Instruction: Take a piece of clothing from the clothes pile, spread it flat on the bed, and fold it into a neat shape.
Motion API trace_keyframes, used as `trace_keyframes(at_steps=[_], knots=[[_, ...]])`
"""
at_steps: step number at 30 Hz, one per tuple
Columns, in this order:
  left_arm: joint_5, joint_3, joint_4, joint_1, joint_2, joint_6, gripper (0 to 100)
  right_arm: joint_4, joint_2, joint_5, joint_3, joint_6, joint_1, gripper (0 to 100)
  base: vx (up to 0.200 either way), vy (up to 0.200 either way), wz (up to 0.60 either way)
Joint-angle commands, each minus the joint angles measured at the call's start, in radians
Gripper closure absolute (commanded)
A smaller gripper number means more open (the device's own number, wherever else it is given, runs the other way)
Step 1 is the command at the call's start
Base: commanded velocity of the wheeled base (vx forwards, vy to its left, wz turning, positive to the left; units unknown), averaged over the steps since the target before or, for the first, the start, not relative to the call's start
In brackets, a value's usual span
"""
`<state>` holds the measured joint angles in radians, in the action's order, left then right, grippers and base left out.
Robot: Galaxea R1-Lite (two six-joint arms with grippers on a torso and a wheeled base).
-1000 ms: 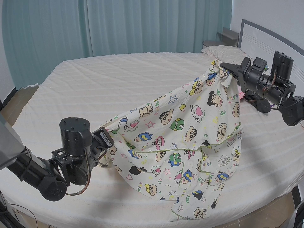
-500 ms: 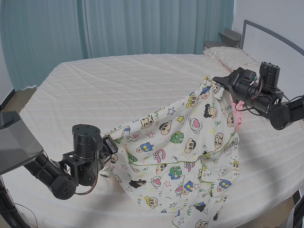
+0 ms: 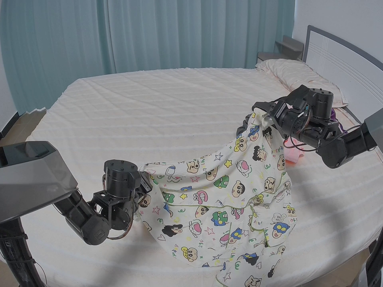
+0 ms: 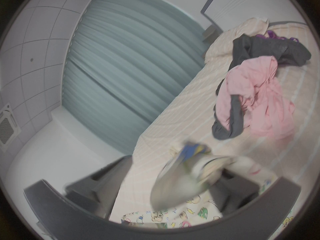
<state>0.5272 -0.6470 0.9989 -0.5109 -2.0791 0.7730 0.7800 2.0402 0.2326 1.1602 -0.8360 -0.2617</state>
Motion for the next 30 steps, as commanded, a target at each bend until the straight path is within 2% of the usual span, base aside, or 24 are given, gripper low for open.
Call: trace_keyframes(at_steps=[1, 2, 5, 8, 13, 17, 19, 23, 27, 28, 29, 30], knots=[[0.002, -0.04, 0.003, 0.037, -0.073, 0.02, 0, 0.005, 0.123, -0.127, 0.111, -0.005, -0.016, 0, 0.0, 0.0, 0.0], [0.007, -0.051, 0.004, 0.06, -0.076, 0.019, 0, 0.005, 0.138, -0.171, 0.133, -0.017, -0.016, 0, 0.0, 0.0, 0.0], [0.01, -0.069, 0.004, 0.109, -0.067, 0.015, 0, 0.027, 0.144, -0.205, 0.151, -0.034, -0.01, 0, 0.0, 0.0, 0.0], [0.007, -0.074, 0.006, 0.146, -0.042, -0.001, 0, 0.038, 0.15, -0.226, 0.153, -0.029, -0.004, 0, 0.0, 0.0, 0.0], [0.004, -0.072, 0.007, 0.186, -0.033, -0.095, 0, 0.019, 0.127, -0.222, 0.088, -0.015, -0.001, 0, 0.0, 0.0, 0.0], [-0.013, -0.068, 0.009, 0.227, -0.009, -0.141, 0, -0.019, 0.063, -0.176, 0.001, 0.008, 0.03, 0, 0.0, 0.0, 0.0], [-0.05, -0.048, 0.006, 0.233, 0.027, -0.141, 0, -0.03, 0.018, -0.145, -0.06, 0.014, 0.048, 0, 0.0, 0.0, 0.0], [-0.171, 0.044, 0.004, 0.242, 0.142, -0.132, 0, -0.03, -0.095, -0.073, -0.246, 0.032, 0.098, 0, 0.0, 0.0, 0.0], [-0.216, 0.145, 0.004, 0.239, 0.209, -0.116, 0, -0.019, -0.173, -0.035, -0.448, 0.112, 0.144, 0, 0.0, 0.0, 0.0], [-0.217, 0.15, 0.004, 0.239, 0.211, -0.116, 0, -0.019, -0.176, -0.033, -0.456, 0.117, 0.147, 0, 0.0, 0.0, 0.0], [-0.253, 0.205, 0.006, 0.235, 0.24, -0.101, 0, -0.019, -0.198, -0.018, -0.536, 0.155, 0.164, 0, 0.0, 0.0, 0.0], [-0.257, 0.21, 0.006, 0.235, 0.241, -0.1, 0, -0.019, -0.199, -0.016, -0.544, 0.158, 0.165, 0, 0.0, 0.0, 0.0]])
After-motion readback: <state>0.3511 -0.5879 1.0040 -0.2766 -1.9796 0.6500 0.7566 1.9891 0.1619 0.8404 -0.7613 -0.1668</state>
